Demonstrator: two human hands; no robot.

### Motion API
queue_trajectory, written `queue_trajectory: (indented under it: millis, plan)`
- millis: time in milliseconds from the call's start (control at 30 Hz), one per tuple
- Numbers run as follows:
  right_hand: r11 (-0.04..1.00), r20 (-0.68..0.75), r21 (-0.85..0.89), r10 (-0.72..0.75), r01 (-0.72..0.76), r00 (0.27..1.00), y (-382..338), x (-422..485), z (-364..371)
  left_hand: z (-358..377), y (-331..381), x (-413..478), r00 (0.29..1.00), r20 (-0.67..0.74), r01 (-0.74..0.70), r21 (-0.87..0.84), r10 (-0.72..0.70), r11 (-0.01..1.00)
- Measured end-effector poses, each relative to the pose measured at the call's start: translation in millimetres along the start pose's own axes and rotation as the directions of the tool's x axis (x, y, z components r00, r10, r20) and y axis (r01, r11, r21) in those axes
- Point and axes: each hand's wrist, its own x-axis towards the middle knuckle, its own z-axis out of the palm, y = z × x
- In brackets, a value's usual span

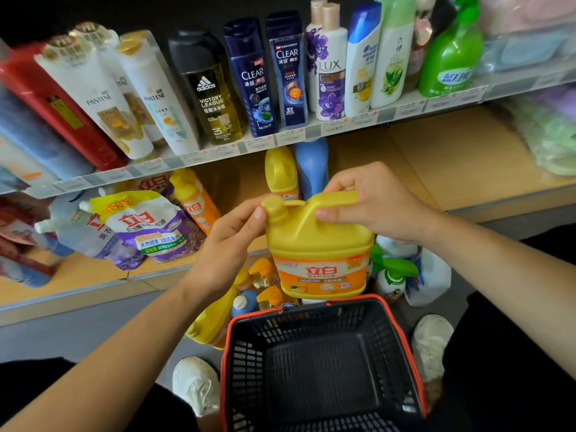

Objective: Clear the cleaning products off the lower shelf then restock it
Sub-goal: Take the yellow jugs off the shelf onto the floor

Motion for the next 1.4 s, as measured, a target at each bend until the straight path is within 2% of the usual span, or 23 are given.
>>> queue_trajectory:
  millis: [133, 267, 333, 400, 467, 567, 733, 833, 967, 1067, 1167, 1267, 1333, 1400]
  plan:
    - [0.989, -0.031, 0.144, 0.021, -0.016, 0.999, -2.7, -0.3, -1.3, 4.3, 2.8, -4.4, 0.983, -0.137, -0.125, -0.007, 0.123, 0.992]
    - [0.963, -0.034, 0.265, 0.056, -0.045, 0.998, -5.3, -1.2, 3.6, 11.3, 6.3, -7.8, 0.949, -0.25, -0.165, 0.123, 0.191, 0.979]
    - [0.964, -0.017, 0.263, 0.046, -0.04, 0.999, -6.7, -2.0, 8.1, 13.6, 6.5, -6.6, 0.923, -0.317, -0.159, 0.205, 0.219, 0.966]
    - [0.962, 0.008, 0.272, 0.038, -0.038, 0.999, -7.9, -2.2, 10.9, 11.4, 7.2, -4.4, 0.913, -0.317, -0.168, 0.284, 0.258, 0.944]
    - [0.942, 0.041, 0.329, 0.063, -0.073, 0.997, -8.2, -0.8, 9.5, 3.8, 10.2, -0.8, 0.951, -0.223, -0.16, 0.234, 0.213, 0.959]
    - [0.899, 0.113, 0.417, 0.093, -0.133, 0.989, -8.2, 2.3, 3.9, -4.7, 20.7, 2.7, 0.998, 0.028, -0.062, -0.053, 0.063, 0.997]
    - [0.85, 0.183, 0.488, 0.125, -0.2, 0.975, -8.7, 5.7, 4.7, -12.2, 28.6, 4.2, 0.959, 0.284, 0.068, -0.25, 0.006, 0.966]
    - [0.827, 0.183, 0.526, 0.117, -0.198, 0.976, -8.5, 5.5, 7.3, -16.9, 28.6, 2.3, 0.948, 0.318, 0.107, -0.328, 0.003, 0.939]
    - [0.827, 0.158, 0.532, 0.115, -0.183, 0.981, -9.1, 5.3, 9.0, -15.6, 24.1, -2.1, 0.995, 0.087, -0.03, -0.278, 0.057, 0.96]
    - [0.827, 0.124, 0.539, 0.109, -0.159, 0.986, -11.0, 4.0, 12.8, -11.0, 21.4, -4.9, 0.992, -0.057, -0.126, -0.229, 0.116, 0.965]
    - [0.853, 0.056, 0.508, 0.109, -0.123, 0.992, -12.1, 2.3, 19.9, -2.0, 16.8, -7.6, 0.957, -0.196, -0.216, 0.004, 0.213, 0.976]
    - [0.884, -0.022, 0.457, 0.119, -0.096, 0.993, -12.6, 1.4, 25.9, 4.5, 10.5, -9.1, 0.852, -0.416, -0.181, 0.337, 0.319, 0.924]
    - [0.9, -0.049, 0.427, 0.114, -0.082, 0.992, -12.6, 0.5, 29.0, 5.1, 10.2, -7.1, 0.827, -0.45, -0.154, 0.394, 0.337, 0.906]
    - [0.911, -0.069, 0.405, 0.109, -0.072, 0.992, -11.2, -0.5, 31.3, 3.9, 10.9, -3.6, 0.848, -0.423, -0.14, 0.402, 0.319, 0.905]
